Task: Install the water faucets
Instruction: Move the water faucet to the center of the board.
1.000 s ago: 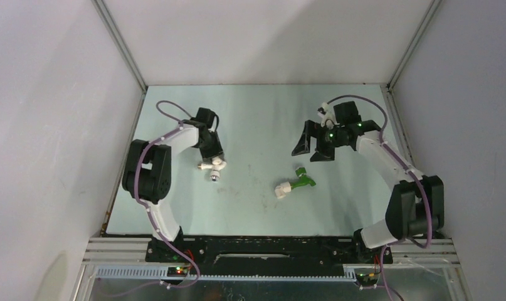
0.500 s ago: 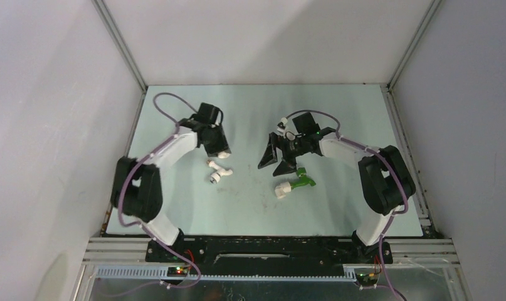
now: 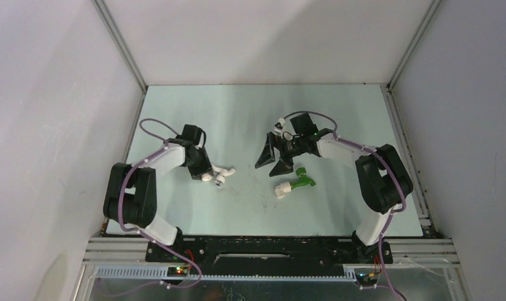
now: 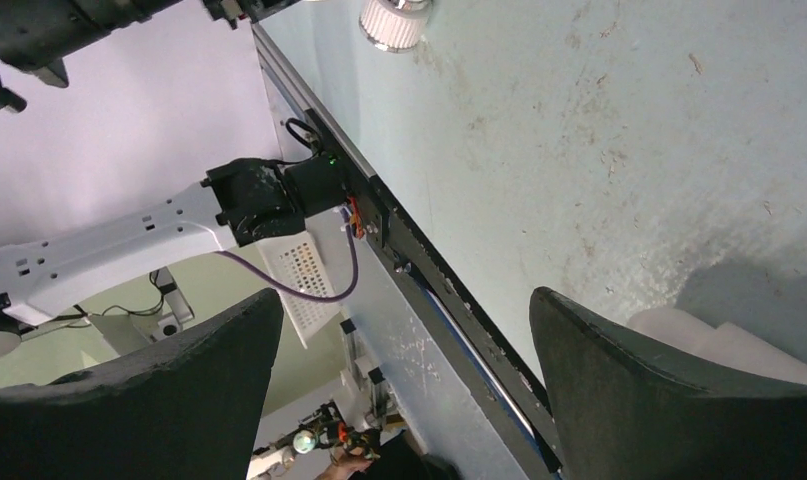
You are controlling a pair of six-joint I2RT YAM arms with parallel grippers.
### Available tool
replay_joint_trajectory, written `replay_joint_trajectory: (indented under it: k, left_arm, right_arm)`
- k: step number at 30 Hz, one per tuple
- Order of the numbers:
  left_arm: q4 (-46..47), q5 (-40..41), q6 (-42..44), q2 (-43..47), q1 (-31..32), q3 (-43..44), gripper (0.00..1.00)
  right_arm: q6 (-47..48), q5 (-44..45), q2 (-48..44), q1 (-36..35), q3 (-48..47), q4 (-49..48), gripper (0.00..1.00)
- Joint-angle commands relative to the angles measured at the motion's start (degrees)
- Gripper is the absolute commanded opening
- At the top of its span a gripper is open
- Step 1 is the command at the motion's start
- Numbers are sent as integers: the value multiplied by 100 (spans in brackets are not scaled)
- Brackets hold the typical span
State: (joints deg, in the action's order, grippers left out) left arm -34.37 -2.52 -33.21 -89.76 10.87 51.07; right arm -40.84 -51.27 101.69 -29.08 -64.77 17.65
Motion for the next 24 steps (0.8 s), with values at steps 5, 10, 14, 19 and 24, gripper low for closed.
replay_joint_trajectory:
  k: [5, 10, 14, 19, 24]
  left_arm:
    - [968, -759, -673, 130, 856, -257, 0]
    - [1539, -1143, -1274, 472, 987, -751, 0]
    - [1549, -1211, -1334, 838, 989, -790, 0]
    - [1396, -1169, -1288, 617, 987, -685, 0]
    - [1704, -1319, -1596, 452, 1078, -976, 0]
  right_arm:
    - [-259, -122, 563, -130, -30, -561, 93]
    - [-532, -126, 937, -85, -38, -1177, 87]
    - [-701, -127, 1170, -106, -38, -1248, 84]
    - [-570, 127, 1230, -213, -33, -848, 84]
    - [-762, 190, 1427, -408, -35, -875, 84]
